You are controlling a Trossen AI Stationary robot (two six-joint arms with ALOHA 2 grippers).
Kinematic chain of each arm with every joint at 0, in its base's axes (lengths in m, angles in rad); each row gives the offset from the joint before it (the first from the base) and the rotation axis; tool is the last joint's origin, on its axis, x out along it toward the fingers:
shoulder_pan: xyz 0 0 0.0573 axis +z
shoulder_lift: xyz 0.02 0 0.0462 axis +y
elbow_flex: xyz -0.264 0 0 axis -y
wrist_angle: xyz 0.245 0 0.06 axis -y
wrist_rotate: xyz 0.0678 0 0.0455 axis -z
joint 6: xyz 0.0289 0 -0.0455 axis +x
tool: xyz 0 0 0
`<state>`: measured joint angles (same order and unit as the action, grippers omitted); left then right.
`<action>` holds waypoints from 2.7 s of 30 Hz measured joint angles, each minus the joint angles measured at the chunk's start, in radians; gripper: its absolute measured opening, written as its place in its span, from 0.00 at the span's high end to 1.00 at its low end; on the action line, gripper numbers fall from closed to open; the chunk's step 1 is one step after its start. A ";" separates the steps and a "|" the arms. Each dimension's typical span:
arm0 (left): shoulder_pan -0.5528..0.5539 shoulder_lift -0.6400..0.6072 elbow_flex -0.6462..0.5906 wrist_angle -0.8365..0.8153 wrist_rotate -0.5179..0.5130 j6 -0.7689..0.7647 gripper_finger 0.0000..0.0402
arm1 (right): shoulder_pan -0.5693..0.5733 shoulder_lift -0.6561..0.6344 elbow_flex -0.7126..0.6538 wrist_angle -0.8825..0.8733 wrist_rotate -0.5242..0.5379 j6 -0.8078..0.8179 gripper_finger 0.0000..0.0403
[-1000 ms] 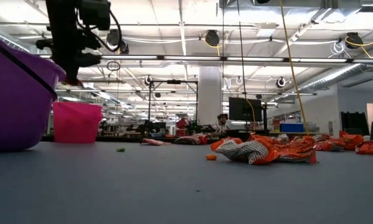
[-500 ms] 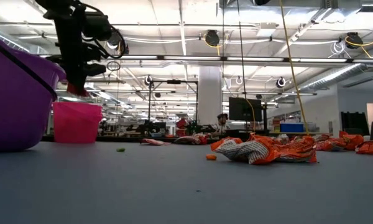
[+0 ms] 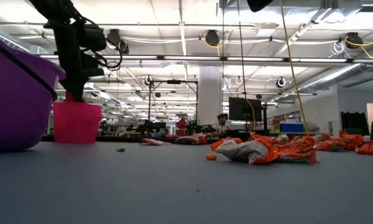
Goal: Organize candy in baskets
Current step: Put the red candy into the green bucket
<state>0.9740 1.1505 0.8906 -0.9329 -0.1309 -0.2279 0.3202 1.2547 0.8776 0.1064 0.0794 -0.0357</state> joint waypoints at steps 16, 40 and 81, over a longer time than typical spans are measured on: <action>0.002 0.000 0.000 -0.003 0.006 -0.006 0.95 | -0.002 -0.027 0.000 0.117 0.002 -0.040 0.58; -0.144 -0.209 0.106 -0.111 0.003 0.014 0.95 | -0.002 -0.039 0.000 0.136 0.002 -0.037 0.58; -0.459 -0.316 0.106 -0.177 0.255 -0.118 0.95 | -0.003 -0.038 0.000 0.119 0.003 -0.034 0.58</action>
<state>0.5150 0.8341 0.9966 -1.1103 0.1242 -0.3457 0.3176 1.2167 0.8776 0.2254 0.0822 -0.0700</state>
